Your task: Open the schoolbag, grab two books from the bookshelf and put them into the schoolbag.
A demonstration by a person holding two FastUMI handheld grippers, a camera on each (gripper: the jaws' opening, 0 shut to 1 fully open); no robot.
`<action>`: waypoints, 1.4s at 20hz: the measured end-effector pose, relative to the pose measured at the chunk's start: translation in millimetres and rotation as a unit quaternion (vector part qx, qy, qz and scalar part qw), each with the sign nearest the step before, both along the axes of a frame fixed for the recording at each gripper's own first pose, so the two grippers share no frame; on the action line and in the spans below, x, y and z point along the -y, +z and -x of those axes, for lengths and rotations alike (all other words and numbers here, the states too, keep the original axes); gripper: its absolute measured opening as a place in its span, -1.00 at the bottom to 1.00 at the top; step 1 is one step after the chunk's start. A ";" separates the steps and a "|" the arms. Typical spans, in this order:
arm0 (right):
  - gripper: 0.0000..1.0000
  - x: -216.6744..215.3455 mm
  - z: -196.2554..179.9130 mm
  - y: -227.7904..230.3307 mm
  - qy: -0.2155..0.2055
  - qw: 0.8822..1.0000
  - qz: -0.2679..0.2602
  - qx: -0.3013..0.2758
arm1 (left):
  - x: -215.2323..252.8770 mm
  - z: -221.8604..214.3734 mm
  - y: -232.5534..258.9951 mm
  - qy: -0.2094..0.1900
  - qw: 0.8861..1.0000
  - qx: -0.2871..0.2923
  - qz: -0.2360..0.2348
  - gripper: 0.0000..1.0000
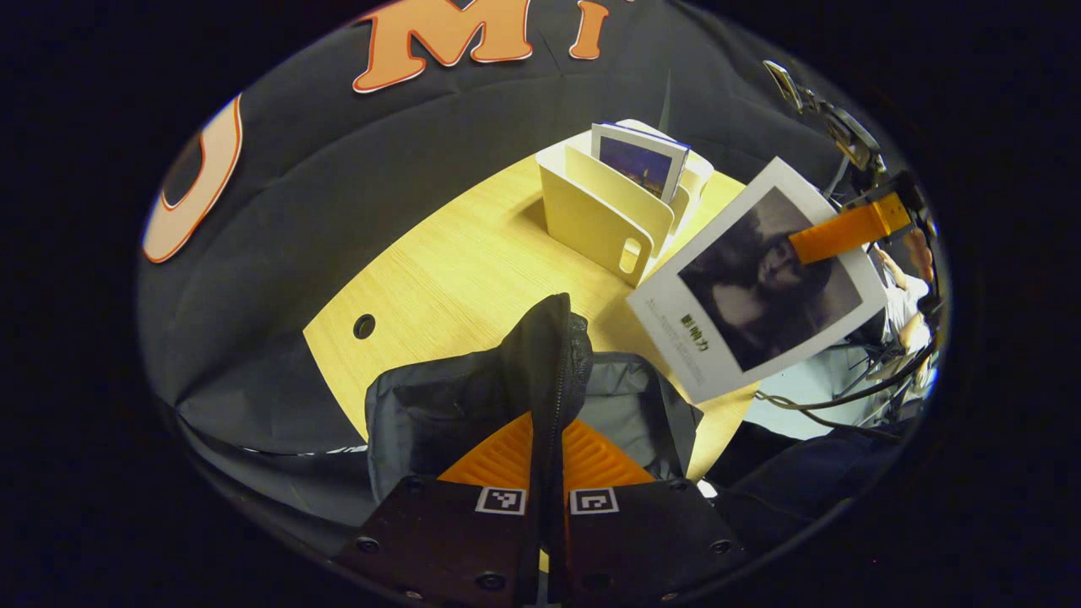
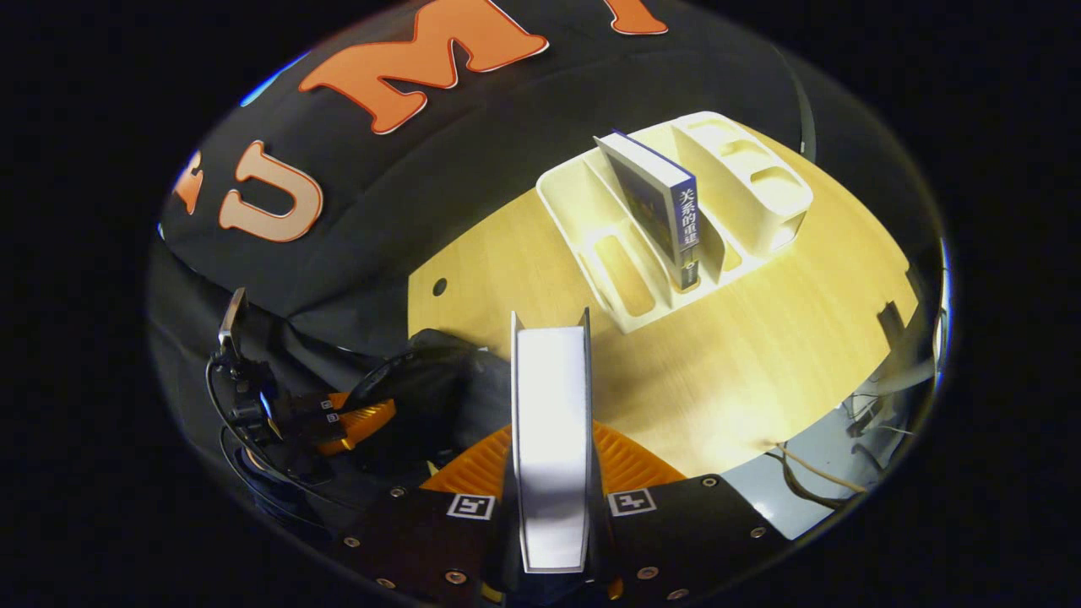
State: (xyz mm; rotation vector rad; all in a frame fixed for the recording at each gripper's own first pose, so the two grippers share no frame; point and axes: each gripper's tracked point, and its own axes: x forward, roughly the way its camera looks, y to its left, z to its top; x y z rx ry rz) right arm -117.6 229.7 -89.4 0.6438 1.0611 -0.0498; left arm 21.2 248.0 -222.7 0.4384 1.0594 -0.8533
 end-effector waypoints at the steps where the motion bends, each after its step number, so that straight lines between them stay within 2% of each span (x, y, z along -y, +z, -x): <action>1: -0.33 -9.1 -2.6 -2.3 0.002 1.000 -0.015 0.005 | -0.3 -1.5 0.2 0.004 1.000 0.000 0.002 -0.90; 5: -0.33 -30.0 -8.4 -12.6 0.009 0.998 -0.058 0.026 | 4.6 -9.3 8.8 0.016 1.000 0.003 0.014 -0.90; 9: -0.34 -54.2 -20.2 -29.4 -0.005 0.992 -0.121 0.042 | 11.4 -10.4 18.7 0.020 0.999 0.016 0.021 -0.90; 15: -0.35 -87.4 -31.4 -59.4 -0.018 0.982 -0.184 0.044 | 31.6 -9.3 29.6 0.024 0.998 0.017 0.050 -0.90; 21: -0.34 -97.2 -50.8 -85.6 -0.054 0.976 -0.204 0.059 | 46.3 -5.0 27.4 0.042 0.997 0.003 0.070 -0.90; 28: -0.34 -122.4 -68.4 -113.8 -0.068 0.970 -0.224 0.070 | 59.3 5.5 27.4 0.037 0.996 -0.002 0.076 -0.90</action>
